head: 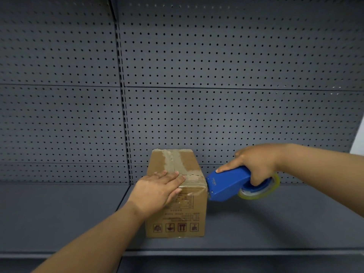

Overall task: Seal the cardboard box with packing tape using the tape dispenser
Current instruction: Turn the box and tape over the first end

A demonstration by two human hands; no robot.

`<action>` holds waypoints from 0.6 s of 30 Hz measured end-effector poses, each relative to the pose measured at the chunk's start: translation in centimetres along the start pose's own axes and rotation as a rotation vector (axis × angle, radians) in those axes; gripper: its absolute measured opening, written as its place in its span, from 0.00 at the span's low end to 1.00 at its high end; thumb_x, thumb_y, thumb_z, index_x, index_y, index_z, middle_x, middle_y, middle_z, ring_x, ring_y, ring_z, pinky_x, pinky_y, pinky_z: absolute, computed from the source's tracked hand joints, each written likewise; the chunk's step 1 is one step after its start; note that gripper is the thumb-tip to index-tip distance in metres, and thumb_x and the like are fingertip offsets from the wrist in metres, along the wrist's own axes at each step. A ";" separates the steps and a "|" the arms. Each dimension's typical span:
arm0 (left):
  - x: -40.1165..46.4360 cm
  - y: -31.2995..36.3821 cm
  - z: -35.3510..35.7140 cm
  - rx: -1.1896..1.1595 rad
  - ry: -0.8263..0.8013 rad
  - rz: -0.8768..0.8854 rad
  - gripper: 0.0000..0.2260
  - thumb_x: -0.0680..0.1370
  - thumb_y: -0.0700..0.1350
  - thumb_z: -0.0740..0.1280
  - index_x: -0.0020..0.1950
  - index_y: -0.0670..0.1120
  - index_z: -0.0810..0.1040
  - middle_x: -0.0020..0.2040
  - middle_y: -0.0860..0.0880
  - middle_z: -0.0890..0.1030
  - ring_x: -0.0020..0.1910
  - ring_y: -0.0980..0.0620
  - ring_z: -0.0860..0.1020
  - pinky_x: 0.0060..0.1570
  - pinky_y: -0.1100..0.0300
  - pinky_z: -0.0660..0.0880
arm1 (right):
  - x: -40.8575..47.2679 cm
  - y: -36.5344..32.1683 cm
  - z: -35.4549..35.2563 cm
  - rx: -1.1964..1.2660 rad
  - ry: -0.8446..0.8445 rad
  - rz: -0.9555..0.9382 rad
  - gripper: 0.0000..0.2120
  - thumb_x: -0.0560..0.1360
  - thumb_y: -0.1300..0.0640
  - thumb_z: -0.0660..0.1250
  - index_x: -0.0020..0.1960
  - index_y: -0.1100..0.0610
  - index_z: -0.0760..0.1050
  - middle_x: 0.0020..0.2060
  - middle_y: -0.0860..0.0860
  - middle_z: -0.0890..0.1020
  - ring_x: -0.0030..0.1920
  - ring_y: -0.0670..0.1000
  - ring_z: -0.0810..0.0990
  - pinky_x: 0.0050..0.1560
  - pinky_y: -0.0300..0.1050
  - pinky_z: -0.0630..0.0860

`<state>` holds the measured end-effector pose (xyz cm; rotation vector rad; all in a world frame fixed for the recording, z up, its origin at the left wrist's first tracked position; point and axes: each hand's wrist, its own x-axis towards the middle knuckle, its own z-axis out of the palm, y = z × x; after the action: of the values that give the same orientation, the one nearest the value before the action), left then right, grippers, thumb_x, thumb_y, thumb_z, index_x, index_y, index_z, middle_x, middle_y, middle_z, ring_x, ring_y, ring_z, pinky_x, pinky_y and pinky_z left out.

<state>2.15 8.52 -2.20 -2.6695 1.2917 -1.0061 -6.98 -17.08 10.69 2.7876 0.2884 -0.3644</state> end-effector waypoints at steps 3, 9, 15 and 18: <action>0.1 0.1 -0.1 0.008 0.020 0.019 0.28 0.81 0.55 0.41 0.55 0.53 0.81 0.51 0.53 0.85 0.45 0.50 0.84 0.40 0.56 0.81 | 0.1 -0.3 -0.6 -0.028 -0.034 0.018 0.39 0.69 0.60 0.65 0.65 0.24 0.54 0.51 0.48 0.74 0.47 0.52 0.78 0.45 0.46 0.76; 0.2 0.1 -0.3 0.001 0.026 0.020 0.28 0.81 0.55 0.41 0.55 0.54 0.82 0.51 0.53 0.85 0.44 0.50 0.84 0.39 0.56 0.81 | 0.5 -1.0 -2.0 -0.113 -0.075 0.056 0.38 0.70 0.60 0.64 0.66 0.25 0.55 0.52 0.48 0.74 0.50 0.53 0.77 0.41 0.44 0.72; 0.2 0.3 -0.4 -0.013 0.001 0.002 0.27 0.81 0.55 0.41 0.55 0.54 0.81 0.51 0.52 0.85 0.44 0.49 0.84 0.39 0.55 0.81 | 0.7 -2.1 -2.4 -0.111 -0.091 0.105 0.37 0.69 0.61 0.63 0.67 0.28 0.59 0.51 0.47 0.75 0.43 0.50 0.75 0.38 0.43 0.72; 0.2 0.0 -0.5 -0.022 -0.019 0.001 0.27 0.81 0.55 0.42 0.55 0.53 0.81 0.51 0.52 0.85 0.44 0.49 0.84 0.39 0.55 0.81 | 1.5 -3.8 -0.6 -0.415 -0.119 0.089 0.41 0.65 0.62 0.68 0.70 0.33 0.59 0.57 0.46 0.77 0.52 0.51 0.77 0.44 0.44 0.75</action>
<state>1.94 8.52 -1.73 -2.6870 1.3086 -0.9690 -6.29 -13.13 9.79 2.3529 0.1862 -0.3964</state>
